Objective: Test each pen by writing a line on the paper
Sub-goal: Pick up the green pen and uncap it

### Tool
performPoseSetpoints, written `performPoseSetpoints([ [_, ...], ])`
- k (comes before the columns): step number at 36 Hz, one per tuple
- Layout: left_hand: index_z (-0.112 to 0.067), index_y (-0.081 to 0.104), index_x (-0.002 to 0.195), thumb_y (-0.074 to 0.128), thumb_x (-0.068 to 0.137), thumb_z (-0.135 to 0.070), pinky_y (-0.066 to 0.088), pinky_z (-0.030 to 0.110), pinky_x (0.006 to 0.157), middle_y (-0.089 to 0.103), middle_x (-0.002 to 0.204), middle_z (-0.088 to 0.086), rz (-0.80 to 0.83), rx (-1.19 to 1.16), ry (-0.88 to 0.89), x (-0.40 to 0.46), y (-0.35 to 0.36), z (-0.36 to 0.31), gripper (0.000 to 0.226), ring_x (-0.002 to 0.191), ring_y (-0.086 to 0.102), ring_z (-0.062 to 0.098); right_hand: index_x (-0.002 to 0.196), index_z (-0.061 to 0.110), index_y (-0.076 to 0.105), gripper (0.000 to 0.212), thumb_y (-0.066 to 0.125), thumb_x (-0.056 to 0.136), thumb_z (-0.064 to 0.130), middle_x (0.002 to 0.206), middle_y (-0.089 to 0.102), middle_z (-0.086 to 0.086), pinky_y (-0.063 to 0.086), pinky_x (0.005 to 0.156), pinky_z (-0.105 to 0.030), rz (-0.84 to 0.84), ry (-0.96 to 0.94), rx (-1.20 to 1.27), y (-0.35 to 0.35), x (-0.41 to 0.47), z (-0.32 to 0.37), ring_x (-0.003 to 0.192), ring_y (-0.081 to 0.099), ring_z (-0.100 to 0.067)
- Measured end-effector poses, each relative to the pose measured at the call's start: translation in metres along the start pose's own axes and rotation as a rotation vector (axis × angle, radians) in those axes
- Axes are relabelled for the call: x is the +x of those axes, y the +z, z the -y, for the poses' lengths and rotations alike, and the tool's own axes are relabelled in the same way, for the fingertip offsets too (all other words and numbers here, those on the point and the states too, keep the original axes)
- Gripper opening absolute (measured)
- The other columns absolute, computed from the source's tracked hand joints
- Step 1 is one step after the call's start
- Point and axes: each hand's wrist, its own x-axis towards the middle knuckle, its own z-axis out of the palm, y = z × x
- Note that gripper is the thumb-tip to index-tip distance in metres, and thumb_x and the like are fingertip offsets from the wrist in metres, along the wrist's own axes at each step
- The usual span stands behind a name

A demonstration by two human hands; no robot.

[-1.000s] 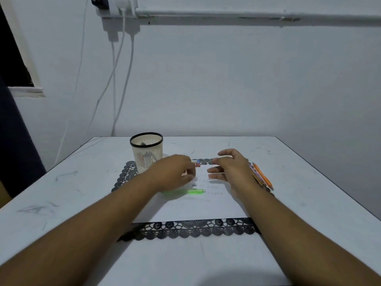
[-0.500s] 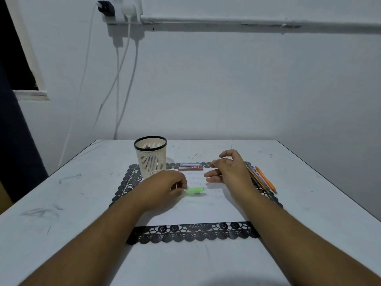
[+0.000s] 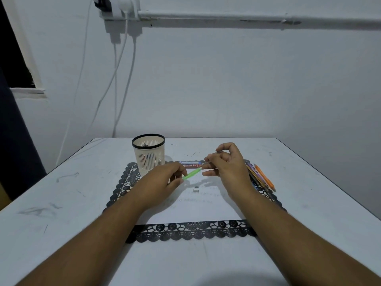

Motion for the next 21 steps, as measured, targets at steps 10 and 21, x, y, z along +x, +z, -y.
performPoseSetpoints([
  [10, -0.028, 0.065, 0.107, 0.062, 0.101, -0.022, 0.038, 0.014, 0.068, 0.061, 0.091, -0.018, -0.043, 0.019, 0.03, 0.001, 0.0007, 0.0009, 0.009, 0.083, 0.056, 0.002, 0.108, 0.01, 0.05, 0.019, 0.062, 0.099, -0.002, 0.093, 0.071, -0.02, 0.065, 0.068, -0.041, -0.03, -0.047, 0.023, 0.0004, -0.0034, 0.0068, 0.073, 0.076, -0.032],
  [21, -0.029, 0.065, 0.107, 0.062, 0.101, -0.023, 0.04, 0.016, 0.067, 0.061, 0.092, -0.018, -0.042, 0.022, 0.011, -0.0005, -0.0007, 0.0004, 0.009, 0.084, 0.056, 0.002, 0.109, 0.013, 0.049, 0.018, 0.063, 0.102, 0.005, 0.089, 0.077, -0.017, 0.064, 0.067, -0.043, 0.006, -0.038, -0.033, 0.0044, -0.0079, 0.0031, 0.079, 0.076, -0.027],
])
